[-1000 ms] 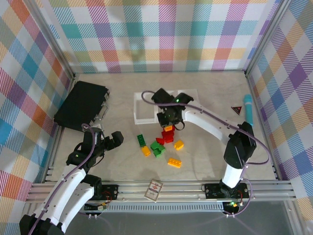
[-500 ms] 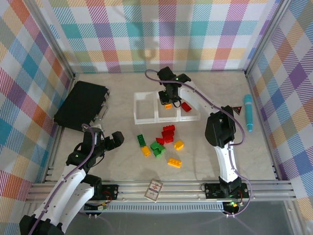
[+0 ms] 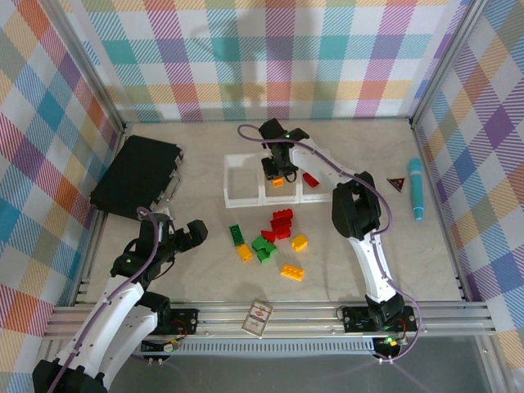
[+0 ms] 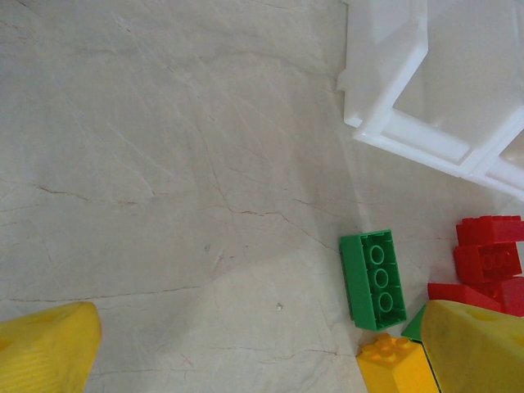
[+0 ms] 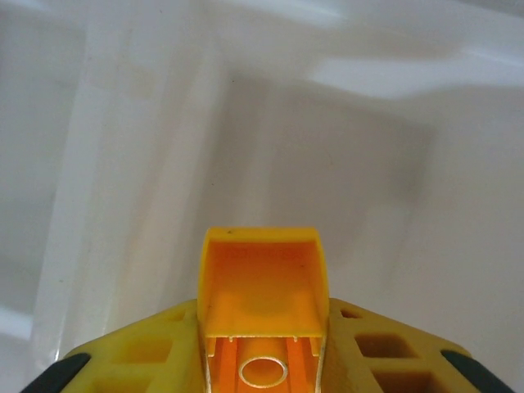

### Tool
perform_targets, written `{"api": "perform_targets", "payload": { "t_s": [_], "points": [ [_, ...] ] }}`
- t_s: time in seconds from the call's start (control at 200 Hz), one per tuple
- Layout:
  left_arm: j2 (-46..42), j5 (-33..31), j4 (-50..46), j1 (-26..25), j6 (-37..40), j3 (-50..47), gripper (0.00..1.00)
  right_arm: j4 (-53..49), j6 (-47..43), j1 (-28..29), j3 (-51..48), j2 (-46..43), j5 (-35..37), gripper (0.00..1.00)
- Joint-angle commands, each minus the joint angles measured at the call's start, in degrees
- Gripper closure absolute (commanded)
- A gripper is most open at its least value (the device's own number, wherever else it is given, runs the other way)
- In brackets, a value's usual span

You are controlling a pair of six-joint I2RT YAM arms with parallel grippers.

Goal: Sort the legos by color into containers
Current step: Place the lego in the container.

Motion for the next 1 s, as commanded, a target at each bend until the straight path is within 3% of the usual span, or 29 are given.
{"api": "perform_targets", "payload": {
  "t_s": [0.0, 0.185, 0.635, 0.78, 0.995],
  "points": [
    [-0.4, 0.8, -0.9, -0.6, -0.8, 0.7, 0.0, 0.1, -0.6, -0.2, 1.7, -0.1, -0.4, 0.64],
    [0.0, 1.1, -0.7, -0.6, -1.0, 0.4, 0.0, -0.6, -0.3, -0.2, 1.8, -1.4, -0.2, 0.54],
    [-1.4, 2.5, -1.2, -0.6, -1.7, 2.1, 0.0, -6.0, 2.0, -0.1, 2.0, -12.2, -0.7, 0.51],
    [-1.6, 2.9, -1.2, -0.6, -1.7, 2.1, 0.0, -4.7, 4.4, -0.1, -5.3, -20.2, -0.7, 0.51],
    [-2.3, 2.8, -0.9, -0.6, -1.2, 1.6, 0.0, 0.0, 7.6, -0.1, -24.4, -34.9, -0.5, 0.47]
  ]
}}
